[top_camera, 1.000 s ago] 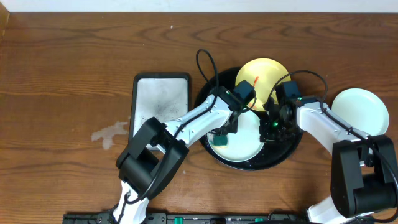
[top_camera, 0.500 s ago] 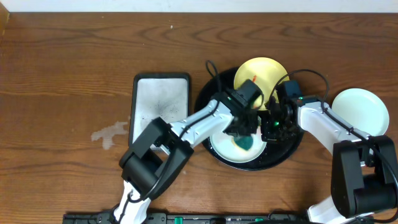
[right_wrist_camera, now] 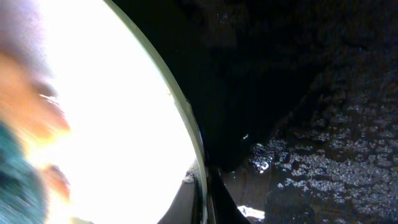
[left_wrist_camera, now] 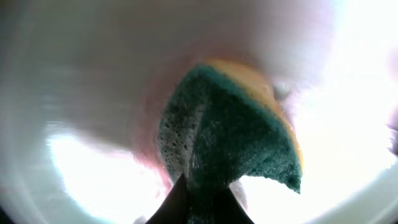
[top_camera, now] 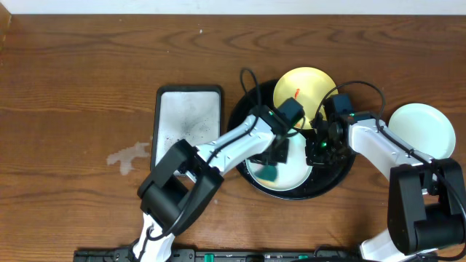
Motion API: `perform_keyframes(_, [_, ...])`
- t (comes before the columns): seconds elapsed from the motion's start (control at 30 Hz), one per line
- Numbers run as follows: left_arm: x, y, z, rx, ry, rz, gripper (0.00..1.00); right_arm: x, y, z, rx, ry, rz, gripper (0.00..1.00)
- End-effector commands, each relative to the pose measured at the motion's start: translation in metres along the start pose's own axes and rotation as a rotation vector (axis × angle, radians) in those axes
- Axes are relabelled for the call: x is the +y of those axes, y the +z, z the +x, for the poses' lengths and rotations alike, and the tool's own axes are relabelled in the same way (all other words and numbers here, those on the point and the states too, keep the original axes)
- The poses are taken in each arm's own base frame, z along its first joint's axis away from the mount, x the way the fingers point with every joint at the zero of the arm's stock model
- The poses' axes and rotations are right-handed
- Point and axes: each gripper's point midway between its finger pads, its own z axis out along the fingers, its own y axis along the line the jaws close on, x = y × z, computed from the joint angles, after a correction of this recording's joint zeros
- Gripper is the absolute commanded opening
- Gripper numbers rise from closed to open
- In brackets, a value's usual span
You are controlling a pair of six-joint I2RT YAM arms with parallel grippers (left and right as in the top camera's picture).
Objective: Clean dirty plates on tray and stack at the side
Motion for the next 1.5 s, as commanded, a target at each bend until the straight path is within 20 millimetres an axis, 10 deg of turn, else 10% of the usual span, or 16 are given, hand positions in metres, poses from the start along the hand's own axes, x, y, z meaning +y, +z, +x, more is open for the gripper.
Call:
perform_keyframes(0.0, [0.084, 0.007, -0.029, -0.098, -0.061, -0.342, 0.07, -0.025, 0.009, 0.008, 0.032, 0.005, 0.113, 0.01])
perform_keyframes(0.43, [0.048, -0.097, -0.06, -0.207, -0.03, -0.167, 0.07, -0.025, 0.009, 0.009, 0.036, 0.006, 0.114, 0.01])
perform_keyframes(0.73, [0.127, -0.172, -0.067, -0.298, -0.109, -0.198, 0.08, -0.017, -0.022, -0.001, -0.08, -0.022, 0.108, 0.01])
perform_keyframes(1.13, [0.217, -0.122, -0.054, -0.136, -0.336, -0.067, 0.14, -0.006, -0.129, -0.011, -0.507, -0.175, 0.379, 0.01])
perform_keyframes(1.47, [0.203, -0.152, -0.047, -0.19, -0.319, 0.03, 0.51, 0.01, -0.171, -0.008, -0.694, -0.312, 0.65, 0.01])
